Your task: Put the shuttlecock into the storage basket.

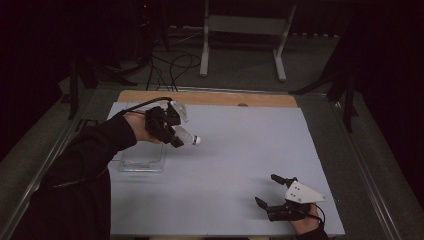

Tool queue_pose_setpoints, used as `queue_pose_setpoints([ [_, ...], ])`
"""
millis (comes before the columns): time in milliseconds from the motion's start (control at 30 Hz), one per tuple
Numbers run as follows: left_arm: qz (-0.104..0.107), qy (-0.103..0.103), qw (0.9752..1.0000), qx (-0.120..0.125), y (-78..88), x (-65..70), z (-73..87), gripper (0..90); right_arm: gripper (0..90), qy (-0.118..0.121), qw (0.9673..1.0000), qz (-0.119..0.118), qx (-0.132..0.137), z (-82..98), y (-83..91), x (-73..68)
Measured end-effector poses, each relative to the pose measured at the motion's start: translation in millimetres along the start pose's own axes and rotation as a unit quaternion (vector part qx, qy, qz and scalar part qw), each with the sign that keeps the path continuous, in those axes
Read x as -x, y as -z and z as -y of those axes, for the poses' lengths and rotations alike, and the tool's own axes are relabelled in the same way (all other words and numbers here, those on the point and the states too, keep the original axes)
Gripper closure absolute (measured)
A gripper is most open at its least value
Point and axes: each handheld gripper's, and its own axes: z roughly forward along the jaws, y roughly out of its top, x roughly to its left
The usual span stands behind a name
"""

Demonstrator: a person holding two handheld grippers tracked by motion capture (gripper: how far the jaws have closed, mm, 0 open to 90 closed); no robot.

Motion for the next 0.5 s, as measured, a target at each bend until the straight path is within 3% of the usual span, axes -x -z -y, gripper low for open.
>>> queue_pose_setpoints([
  [500, -0.017, 0.041, 0.9989, 0.015, 18.2, -11.3, 41.5, 90.0, 9.6, 0.0, 1.0, -0.001, 0.004, -0.3, -0.3, 0.2],
])
